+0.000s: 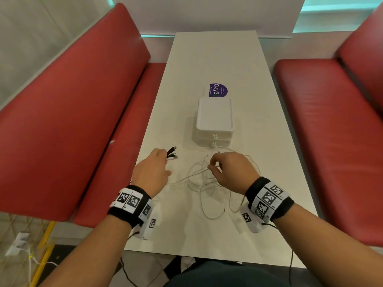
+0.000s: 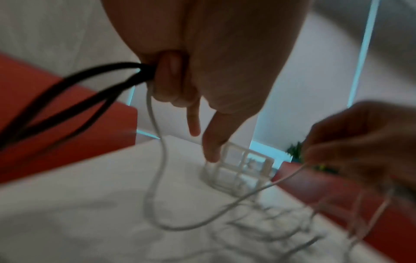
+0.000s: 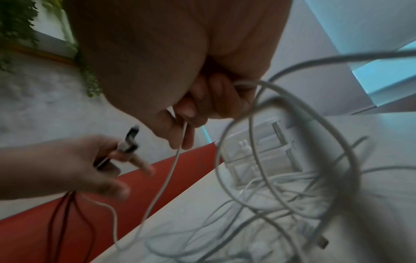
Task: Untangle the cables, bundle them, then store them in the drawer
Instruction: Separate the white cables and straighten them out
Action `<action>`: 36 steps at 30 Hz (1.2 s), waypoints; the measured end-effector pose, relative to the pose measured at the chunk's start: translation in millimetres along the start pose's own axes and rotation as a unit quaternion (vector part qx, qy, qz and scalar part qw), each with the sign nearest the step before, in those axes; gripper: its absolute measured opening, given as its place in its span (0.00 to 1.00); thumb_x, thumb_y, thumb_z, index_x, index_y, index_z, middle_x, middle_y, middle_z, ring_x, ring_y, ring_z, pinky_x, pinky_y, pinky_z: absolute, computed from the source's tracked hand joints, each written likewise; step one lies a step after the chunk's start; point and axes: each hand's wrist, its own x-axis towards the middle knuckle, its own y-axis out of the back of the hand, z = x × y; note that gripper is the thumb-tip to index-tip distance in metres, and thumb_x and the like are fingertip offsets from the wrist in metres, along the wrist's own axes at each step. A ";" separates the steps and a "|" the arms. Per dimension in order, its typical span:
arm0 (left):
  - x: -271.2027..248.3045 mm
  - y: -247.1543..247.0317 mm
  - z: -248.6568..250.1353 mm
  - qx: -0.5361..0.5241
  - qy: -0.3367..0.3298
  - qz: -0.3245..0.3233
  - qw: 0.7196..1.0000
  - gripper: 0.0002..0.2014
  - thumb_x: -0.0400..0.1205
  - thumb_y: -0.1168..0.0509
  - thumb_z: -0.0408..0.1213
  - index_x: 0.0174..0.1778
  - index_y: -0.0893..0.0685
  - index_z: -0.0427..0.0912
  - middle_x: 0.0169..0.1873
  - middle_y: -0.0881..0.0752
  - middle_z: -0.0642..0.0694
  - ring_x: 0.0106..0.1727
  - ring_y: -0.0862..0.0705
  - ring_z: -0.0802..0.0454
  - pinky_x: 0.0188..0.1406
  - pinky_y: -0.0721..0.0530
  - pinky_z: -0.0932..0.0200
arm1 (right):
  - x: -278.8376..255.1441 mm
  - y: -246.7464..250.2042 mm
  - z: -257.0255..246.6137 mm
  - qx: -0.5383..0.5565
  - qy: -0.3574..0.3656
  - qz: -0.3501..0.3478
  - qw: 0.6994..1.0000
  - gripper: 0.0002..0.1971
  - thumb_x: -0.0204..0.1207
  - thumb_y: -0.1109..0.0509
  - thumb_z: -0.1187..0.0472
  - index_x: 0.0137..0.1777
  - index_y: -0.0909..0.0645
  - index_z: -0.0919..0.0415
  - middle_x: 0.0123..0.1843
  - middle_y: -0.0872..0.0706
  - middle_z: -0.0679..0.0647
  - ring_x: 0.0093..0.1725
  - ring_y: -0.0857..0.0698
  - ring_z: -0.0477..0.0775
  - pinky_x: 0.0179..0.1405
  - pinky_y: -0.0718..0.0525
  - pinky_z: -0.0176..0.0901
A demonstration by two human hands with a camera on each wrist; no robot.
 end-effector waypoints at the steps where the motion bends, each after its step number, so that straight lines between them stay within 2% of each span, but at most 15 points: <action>1: -2.1 0.0 9.5 -0.101 -0.012 -0.005 0.995 0.15 0.79 0.26 0.43 0.58 0.20 0.48 0.53 0.14 0.54 0.49 0.13 0.53 0.44 0.18 0.53 | 0.6 -3.2 -3.6 0.024 0.009 -0.010 1.000 0.09 0.83 0.31 0.50 0.49 0.12 0.53 0.32 0.19 0.44 0.36 0.18 0.51 0.38 0.23 0.45; 4: -9.2 2.5 44.2 -0.325 -0.033 -0.047 0.944 0.04 0.82 0.30 0.42 0.47 0.18 0.56 0.37 0.09 0.60 0.38 0.15 0.65 0.44 0.17 0.60 | 2.3 -9.2 -14.5 0.218 0.014 0.022 0.976 0.05 0.82 0.26 0.53 0.47 0.11 0.50 0.26 0.19 0.47 0.27 0.23 0.48 0.32 0.24 0.42; 6: -9.3 4.7 54.4 -0.379 -0.025 -0.042 0.924 0.12 0.85 0.32 0.44 0.36 0.25 0.54 0.26 0.18 0.58 0.31 0.19 0.59 0.39 0.20 0.56 | 3.3 -7.5 -17.3 0.323 -0.025 0.068 0.944 0.04 0.80 0.23 0.53 0.46 0.09 0.49 0.23 0.24 0.46 0.24 0.27 0.45 0.29 0.28 0.33; 8: -5.9 10.2 53.8 -0.405 0.002 -0.034 0.914 0.18 0.83 0.29 0.47 0.32 0.30 0.54 0.24 0.30 0.58 0.26 0.29 0.62 0.34 0.26 0.62 | 3.9 -5.1 -13.9 0.308 -0.055 0.060 0.948 0.10 0.78 0.24 0.45 0.42 0.09 0.48 0.22 0.26 0.44 0.24 0.28 0.44 0.28 0.30 0.31; 10: -1.5 15.3 48.5 -0.395 0.017 -0.034 0.918 0.19 0.80 0.25 0.48 0.30 0.28 0.56 0.24 0.30 0.59 0.25 0.29 0.63 0.34 0.28 0.66 | 2.9 -3.4 -9.3 0.222 -0.073 0.000 0.972 0.23 0.79 0.29 0.35 0.34 0.13 0.53 0.21 0.25 0.45 0.24 0.27 0.44 0.29 0.27 0.37; 12: 1.5 17.6 41.5 -0.336 0.005 -0.012 0.942 0.14 0.79 0.25 0.47 0.32 0.22 0.58 0.26 0.20 0.61 0.34 0.18 0.65 0.40 0.21 0.62 | 2.5 -0.3 -4.6 0.156 -0.098 -0.044 0.982 0.32 0.80 0.34 0.33 0.27 0.23 0.61 0.20 0.28 0.48 0.23 0.29 0.46 0.31 0.25 0.47; 14: 3.5 19.0 32.0 -0.228 -0.018 0.027 0.973 0.05 0.81 0.29 0.46 0.40 0.15 0.54 0.31 0.13 0.56 0.39 0.13 0.51 0.40 0.16 0.52 | 2.4 4.0 1.6 0.119 -0.108 -0.048 0.986 0.33 0.80 0.35 0.33 0.26 0.33 0.60 0.21 0.33 0.49 0.24 0.32 0.50 0.31 0.30 0.48; 16: 5.3 16.2 19.7 -0.072 -0.048 0.061 0.994 0.07 0.84 0.34 0.44 0.53 0.15 0.47 0.33 0.12 0.46 0.37 0.14 0.39 0.33 0.21 0.51 | 1.6 8.8 8.6 0.140 -0.101 -0.028 0.985 0.27 0.81 0.34 0.40 0.28 0.30 0.60 0.21 0.30 0.47 0.26 0.30 0.49 0.33 0.28 0.47; 18: 5.1 9.5 11.4 0.017 -0.067 0.043 0.997 0.09 0.85 0.37 0.43 0.59 0.18 0.45 0.35 0.12 0.42 0.36 0.15 0.36 0.31 0.26 0.52 | 0.1 13.4 11.7 0.215 -0.069 -0.013 0.974 0.17 0.83 0.33 0.49 0.33 0.20 0.55 0.25 0.21 0.44 0.27 0.25 0.48 0.35 0.23 0.48; 22: 2.6 -1.7 14.8 -0.022 -0.122 0.007 0.992 0.12 0.85 0.36 0.42 0.63 0.25 0.43 0.60 0.20 0.50 0.47 0.14 0.45 0.38 0.15 0.46 | -1.3 12.7 5.5 0.160 -0.048 -0.065 0.984 0.10 0.84 0.32 0.46 0.46 0.11 0.45 0.22 0.21 0.40 0.26 0.23 0.42 0.31 0.29 0.41; 25: 4.1 -0.4 30.2 -0.089 -0.175 0.021 0.980 0.16 0.83 0.34 0.39 0.66 0.24 0.41 0.63 0.23 0.50 0.60 0.23 0.50 0.54 0.15 0.47 | -1.7 2.9 0.3 0.082 -0.061 -0.074 0.992 0.12 0.81 0.33 0.37 0.49 0.10 0.38 0.30 0.18 0.35 0.35 0.20 0.40 0.36 0.24 0.42; 28: -5.5 -1.0 49.7 -0.072 -0.196 -0.022 0.978 0.14 0.84 0.37 0.39 0.66 0.22 0.44 0.65 0.24 0.48 0.65 0.30 0.48 0.65 0.24 0.52 | -0.4 -3.8 -4.4 0.102 -0.049 -0.071 0.991 0.11 0.81 0.31 0.39 0.45 0.10 0.38 0.22 0.21 0.39 0.27 0.24 0.44 0.30 0.26 0.43; 31: -12.5 -4.0 53.7 -0.117 -0.143 -0.087 0.979 0.06 0.85 0.42 0.38 0.56 0.23 0.47 0.59 0.27 0.47 0.58 0.28 0.47 0.61 0.23 0.51 | -1.1 -4.2 -6.7 0.099 -0.045 -0.067 0.992 0.08 0.81 0.29 0.43 0.45 0.09 0.39 0.21 0.21 0.43 0.25 0.26 0.47 0.26 0.29 0.42; 34: -8.0 -0.9 48.2 -0.216 -0.122 -0.116 0.962 0.04 0.88 0.42 0.39 0.53 0.22 0.46 0.40 0.16 0.51 0.43 0.18 0.52 0.47 0.17 0.48 | -2.3 -5.2 -3.0 0.144 -0.091 -0.028 0.985 0.21 0.73 0.26 0.33 0.34 0.17 0.51 0.21 0.24 0.44 0.25 0.26 0.44 0.28 0.29 0.39; 36: -7.0 4.6 47.8 -0.270 -0.113 -0.102 0.951 0.01 0.88 0.38 0.39 0.53 0.22 0.50 0.29 0.20 0.55 0.31 0.21 0.60 0.36 0.21 0.58 | -2.7 -5.0 -1.8 0.173 -0.107 -0.013 0.979 0.26 0.71 0.26 0.31 0.31 0.20 0.55 0.21 0.25 0.44 0.25 0.27 0.44 0.30 0.26 0.43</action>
